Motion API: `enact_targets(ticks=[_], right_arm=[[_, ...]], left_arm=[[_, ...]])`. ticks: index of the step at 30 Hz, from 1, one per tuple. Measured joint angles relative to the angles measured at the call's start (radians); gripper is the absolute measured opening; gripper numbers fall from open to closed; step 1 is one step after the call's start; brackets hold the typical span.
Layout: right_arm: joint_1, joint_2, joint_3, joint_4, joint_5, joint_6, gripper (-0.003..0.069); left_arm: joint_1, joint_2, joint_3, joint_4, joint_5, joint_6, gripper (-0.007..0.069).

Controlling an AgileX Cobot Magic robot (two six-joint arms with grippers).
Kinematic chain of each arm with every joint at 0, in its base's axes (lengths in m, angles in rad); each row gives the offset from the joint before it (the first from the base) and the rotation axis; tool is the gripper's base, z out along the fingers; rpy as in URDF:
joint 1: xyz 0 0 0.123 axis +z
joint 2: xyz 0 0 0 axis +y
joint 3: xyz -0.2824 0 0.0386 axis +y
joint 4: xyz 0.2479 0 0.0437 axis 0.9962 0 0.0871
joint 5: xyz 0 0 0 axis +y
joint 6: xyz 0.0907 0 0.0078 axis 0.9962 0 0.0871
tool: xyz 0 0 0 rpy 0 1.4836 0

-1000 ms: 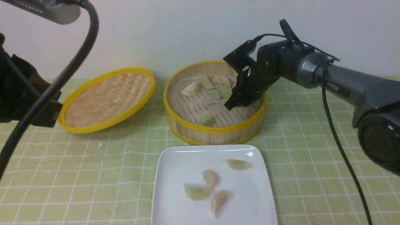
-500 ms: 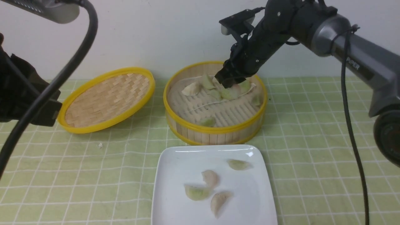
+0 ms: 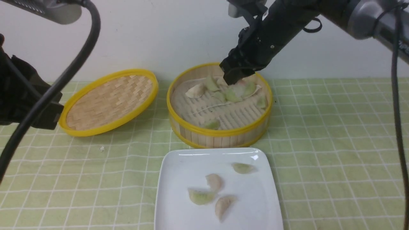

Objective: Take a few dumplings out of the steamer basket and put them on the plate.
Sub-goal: Use the right arm to put the dumpling into the plate, then use the right arm to grab a dumpling from inside the steamer

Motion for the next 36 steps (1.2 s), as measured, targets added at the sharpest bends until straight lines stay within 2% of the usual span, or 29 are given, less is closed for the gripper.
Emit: enact_targets(ticks=[6, 12, 15, 18, 21, 26, 29, 36], right_arm=[[0.100, -0.057, 0.242, 0.012, 0.001, -0.006, 0.0092], [0.120, -0.010, 0.341, -0.029, -0.027, 0.126, 0.0092], [0.120, 0.023, 0.343, -0.069, -0.033, 0.169, 0.0121], [0.120, 0.032, 0.343, -0.078, -0.035, 0.181, 0.0188], [0.120, 0.032, 0.312, -0.083, -0.025, 0.193, 0.0315], [0.119, 0.036, 0.174, -0.114, -0.029, 0.238, 0.0467], [0.108, 0.056, 0.065, -0.139, -0.061, 0.264, 0.0496], [0.079, 0.218, -0.198, -0.166, -0.068, 0.288, 0.0501]], left_arm=[[0.000, 0.000, 0.000, 0.000, 0.000, 0.000, -0.0006], [0.000, 0.000, 0.000, 0.000, 0.000, 0.000, -0.0006], [0.000, 0.000, 0.000, 0.000, 0.000, 0.000, -0.0006], [0.000, 0.000, 0.000, 0.000, 0.000, 0.006, -0.0006], [0.000, 0.000, 0.000, 0.000, 0.000, 0.019, -0.0006], [0.000, 0.000, 0.000, 0.000, 0.000, 0.022, -0.0006], [0.000, 0.000, 0.000, 0.000, 0.000, 0.022, -0.0006], [0.000, 0.000, 0.043, 0.000, 0.000, 0.023, -0.0006]])
